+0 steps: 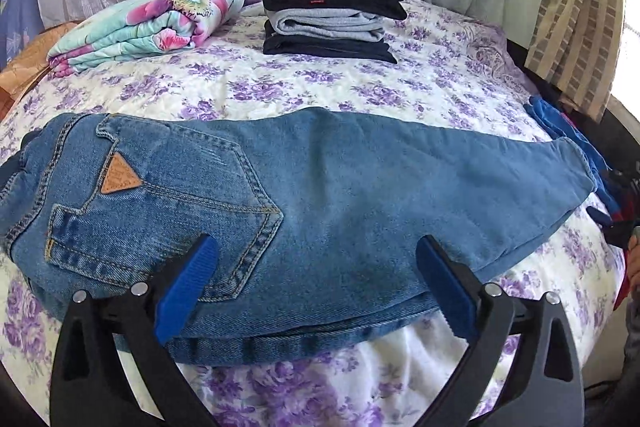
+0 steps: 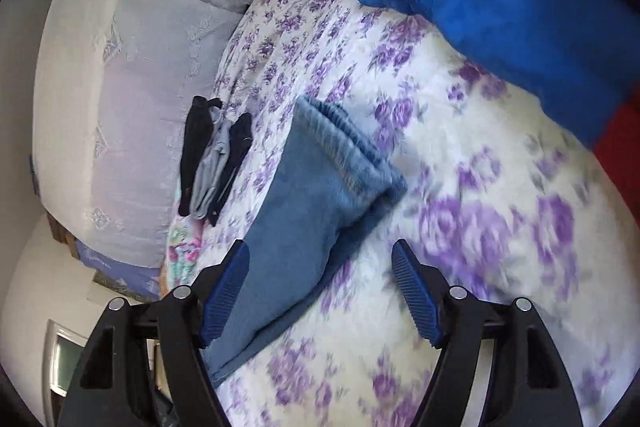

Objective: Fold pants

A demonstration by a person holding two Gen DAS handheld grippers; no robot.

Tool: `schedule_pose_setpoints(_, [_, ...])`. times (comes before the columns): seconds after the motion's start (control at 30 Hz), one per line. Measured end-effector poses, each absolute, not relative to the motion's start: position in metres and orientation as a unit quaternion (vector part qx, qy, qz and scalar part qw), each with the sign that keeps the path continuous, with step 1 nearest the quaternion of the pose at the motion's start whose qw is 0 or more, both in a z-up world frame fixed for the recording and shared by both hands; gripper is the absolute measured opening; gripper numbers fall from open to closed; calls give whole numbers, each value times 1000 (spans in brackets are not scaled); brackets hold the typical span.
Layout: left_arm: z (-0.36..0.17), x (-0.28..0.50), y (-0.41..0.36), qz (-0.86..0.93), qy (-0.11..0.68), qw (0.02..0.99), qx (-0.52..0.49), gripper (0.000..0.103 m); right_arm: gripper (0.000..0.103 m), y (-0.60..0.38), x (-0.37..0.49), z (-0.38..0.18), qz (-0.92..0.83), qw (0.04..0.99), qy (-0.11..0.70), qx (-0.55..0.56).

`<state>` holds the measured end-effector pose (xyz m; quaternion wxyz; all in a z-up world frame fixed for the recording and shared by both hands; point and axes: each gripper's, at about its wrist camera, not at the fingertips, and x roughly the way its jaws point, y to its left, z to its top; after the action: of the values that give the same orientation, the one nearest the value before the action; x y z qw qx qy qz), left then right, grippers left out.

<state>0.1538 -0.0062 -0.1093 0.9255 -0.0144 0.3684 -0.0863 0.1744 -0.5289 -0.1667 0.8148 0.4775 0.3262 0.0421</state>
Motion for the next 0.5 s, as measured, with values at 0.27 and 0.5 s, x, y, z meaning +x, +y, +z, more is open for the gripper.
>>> schedule_pose_setpoints(0.27, [-83,167,-45,-147,361,920,-35,97,73,-527,187,-165,1,841,301,449])
schedule_pose_setpoints(0.5, [-131,204,-80,-75,425,902,33,99,26,-539,173,-179,24,834,250,491])
